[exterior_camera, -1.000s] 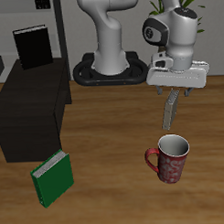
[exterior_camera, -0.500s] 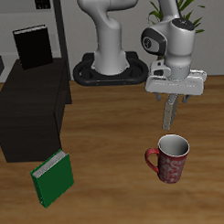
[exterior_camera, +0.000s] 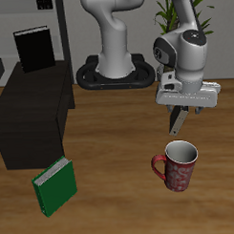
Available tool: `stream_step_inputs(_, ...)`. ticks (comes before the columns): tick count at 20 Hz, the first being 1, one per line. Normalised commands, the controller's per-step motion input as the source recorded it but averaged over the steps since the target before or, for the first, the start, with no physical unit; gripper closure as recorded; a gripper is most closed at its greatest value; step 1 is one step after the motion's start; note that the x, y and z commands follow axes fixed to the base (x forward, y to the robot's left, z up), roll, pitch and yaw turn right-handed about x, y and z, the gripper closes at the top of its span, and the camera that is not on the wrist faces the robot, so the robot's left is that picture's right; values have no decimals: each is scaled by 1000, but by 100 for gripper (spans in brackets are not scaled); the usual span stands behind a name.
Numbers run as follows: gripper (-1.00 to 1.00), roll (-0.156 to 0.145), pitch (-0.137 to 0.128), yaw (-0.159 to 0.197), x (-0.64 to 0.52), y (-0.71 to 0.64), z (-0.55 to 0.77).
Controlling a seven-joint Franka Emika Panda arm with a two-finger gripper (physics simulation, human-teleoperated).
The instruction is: Place the black book upright on top of the shelf and place the yellow book flat on top of the shelf
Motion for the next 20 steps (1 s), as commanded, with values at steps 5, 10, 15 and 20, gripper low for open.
stream_step_inputs(5,100,3,12,-7,12,-173,56)
stream_step_inputs(10,100,-24,-39,16,-55,-363,341)
stream_step_inputs(15,100,-62,-94,32,-33,-609,543)
stream_step_inputs(20,100,-95,-92,67,30,-561,546)
